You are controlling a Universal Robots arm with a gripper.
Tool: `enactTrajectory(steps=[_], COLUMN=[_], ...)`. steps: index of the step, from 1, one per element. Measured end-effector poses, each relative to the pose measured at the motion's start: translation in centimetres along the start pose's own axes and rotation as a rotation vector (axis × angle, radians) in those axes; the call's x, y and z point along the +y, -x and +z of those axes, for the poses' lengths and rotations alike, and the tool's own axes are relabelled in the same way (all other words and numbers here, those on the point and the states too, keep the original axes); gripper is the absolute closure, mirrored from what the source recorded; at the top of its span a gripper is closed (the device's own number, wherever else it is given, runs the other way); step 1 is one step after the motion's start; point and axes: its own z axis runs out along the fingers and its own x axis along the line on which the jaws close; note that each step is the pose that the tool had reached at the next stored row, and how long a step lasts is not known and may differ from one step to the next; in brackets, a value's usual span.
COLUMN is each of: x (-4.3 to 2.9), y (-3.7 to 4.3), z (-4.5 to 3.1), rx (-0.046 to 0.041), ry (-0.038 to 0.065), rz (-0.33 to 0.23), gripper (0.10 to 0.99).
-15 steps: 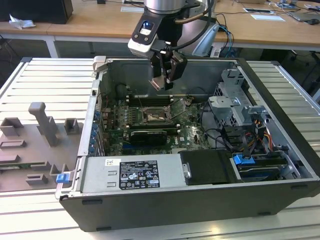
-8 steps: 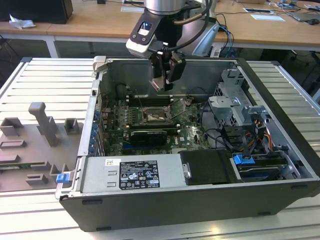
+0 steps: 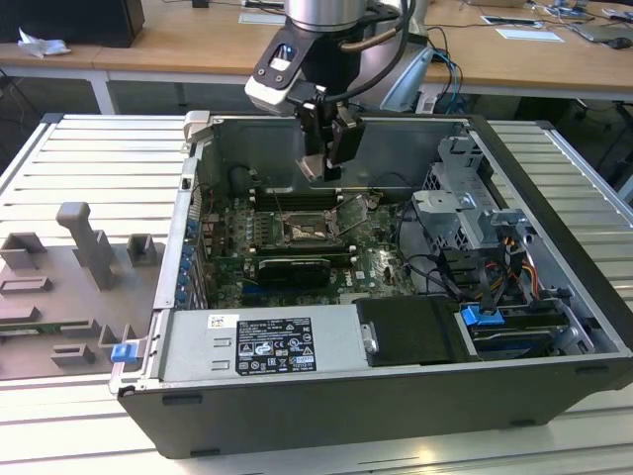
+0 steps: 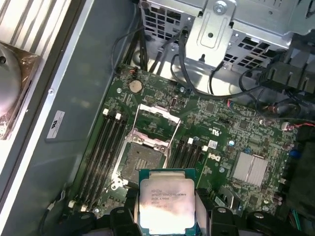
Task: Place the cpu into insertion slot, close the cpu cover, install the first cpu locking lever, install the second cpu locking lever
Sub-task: 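Place the cpu into insertion slot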
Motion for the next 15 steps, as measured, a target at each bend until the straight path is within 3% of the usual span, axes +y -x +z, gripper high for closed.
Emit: enactTrajectory(steps=[6,10,15], x=[-0.05,-0.09,-0.21], y=[0.01,0.02,0.04], z=[0.64,1.08,2.62], rx=[-0.0081,-0.0104,-0.0094], ry=[-0.002,-0.002,-0.011], rz=[0.112,0.133,0.135], gripper=[0.545,0.545,0.545])
